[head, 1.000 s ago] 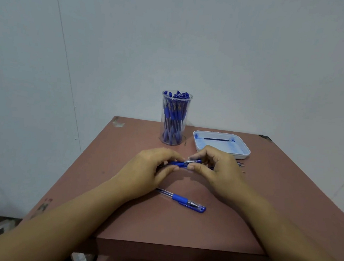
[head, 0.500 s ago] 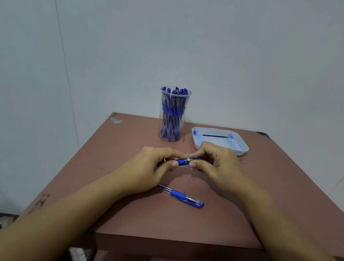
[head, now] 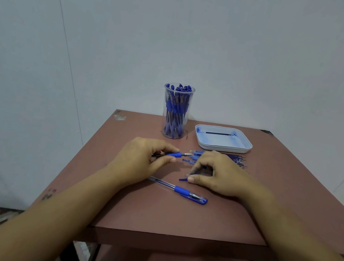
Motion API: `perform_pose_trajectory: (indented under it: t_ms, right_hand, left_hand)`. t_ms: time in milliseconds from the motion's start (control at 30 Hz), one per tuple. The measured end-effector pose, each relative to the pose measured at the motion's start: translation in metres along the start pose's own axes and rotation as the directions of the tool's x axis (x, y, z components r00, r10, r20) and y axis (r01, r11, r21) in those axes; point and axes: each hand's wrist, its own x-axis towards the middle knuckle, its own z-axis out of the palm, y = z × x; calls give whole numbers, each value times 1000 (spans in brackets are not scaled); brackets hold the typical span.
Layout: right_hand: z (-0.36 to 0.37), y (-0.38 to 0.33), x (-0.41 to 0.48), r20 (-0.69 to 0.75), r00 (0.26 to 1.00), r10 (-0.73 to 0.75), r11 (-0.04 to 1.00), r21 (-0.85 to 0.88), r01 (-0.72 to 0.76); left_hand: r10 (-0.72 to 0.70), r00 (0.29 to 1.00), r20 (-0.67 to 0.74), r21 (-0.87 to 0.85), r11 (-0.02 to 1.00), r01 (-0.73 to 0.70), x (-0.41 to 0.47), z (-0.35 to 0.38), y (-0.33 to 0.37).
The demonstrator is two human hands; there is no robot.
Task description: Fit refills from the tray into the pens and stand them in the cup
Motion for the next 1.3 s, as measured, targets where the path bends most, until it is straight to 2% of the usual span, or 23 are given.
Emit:
perform_pose_trajectory:
  t_ms: [67,167,267,400,700,833,1033,1200,1300]
  right_hand:
    - [1,3,-1,-31,1000,-3,1000,3,4]
    - [3,2,0,-257,966,1,989,145,37]
    - [6,-5,3,-343,939,-10,973,215,89]
    - [11,-8,5,-337,939,-72,981,148,128]
    - [10,-11,3,-286,958,-3,957,277,86]
    - [11,-11,5,-318,946,-67,976,174,128]
    - [12,-12,3,-326,945,-41,956,263,132]
    - [13,-11,6,-334,940,-76,974,175,141]
    - [13,-12,4,-315,948,-51,967,221,125]
  left_hand:
    - [19,1000,-9,17,1000,-19,-1,-1,-1]
    - [40,999,-15,22,999,-39,-1,-3,1]
    - [42,999,4,-8,999,-42,-1,-2,1]
    - [28,1000,9,-25,999,-27,-2,1,1]
    - [29,1000,-9,-32,999,-29,-2,4,0]
    - [28,999,-16,-29,999,-29,-2,4,-3]
    - [44,999,-22,-18,999,-45,-1,4,-3]
    - [47,999,-5,-36,998,-47,-1,4,-3]
    - [52,999,-11,-37,998,-52,-1,3,-3]
